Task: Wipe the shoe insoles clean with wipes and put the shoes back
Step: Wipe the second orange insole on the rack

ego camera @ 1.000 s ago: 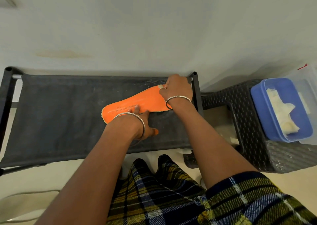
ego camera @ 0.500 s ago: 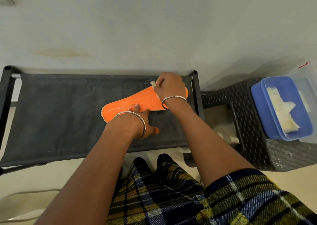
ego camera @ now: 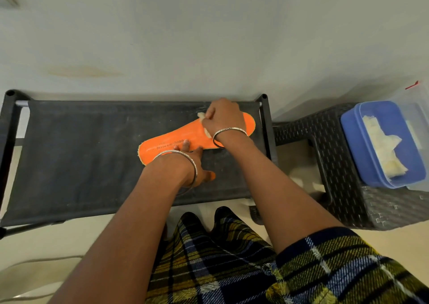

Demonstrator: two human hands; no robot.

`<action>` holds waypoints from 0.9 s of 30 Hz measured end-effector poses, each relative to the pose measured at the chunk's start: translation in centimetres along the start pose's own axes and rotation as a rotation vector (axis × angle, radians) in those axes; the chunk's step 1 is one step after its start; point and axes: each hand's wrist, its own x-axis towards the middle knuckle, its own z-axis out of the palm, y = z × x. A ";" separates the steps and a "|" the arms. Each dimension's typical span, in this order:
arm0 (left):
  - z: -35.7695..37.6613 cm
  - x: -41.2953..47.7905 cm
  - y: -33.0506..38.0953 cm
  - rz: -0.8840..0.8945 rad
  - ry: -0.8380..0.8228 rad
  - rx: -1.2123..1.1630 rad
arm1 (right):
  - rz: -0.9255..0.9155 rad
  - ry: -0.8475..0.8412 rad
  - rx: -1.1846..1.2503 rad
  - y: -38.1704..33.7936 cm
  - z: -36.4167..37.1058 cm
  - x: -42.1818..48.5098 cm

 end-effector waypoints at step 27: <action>0.1 0.2 0.1 0.000 0.014 -0.002 | -0.062 -0.073 0.071 0.1 0.0 -0.2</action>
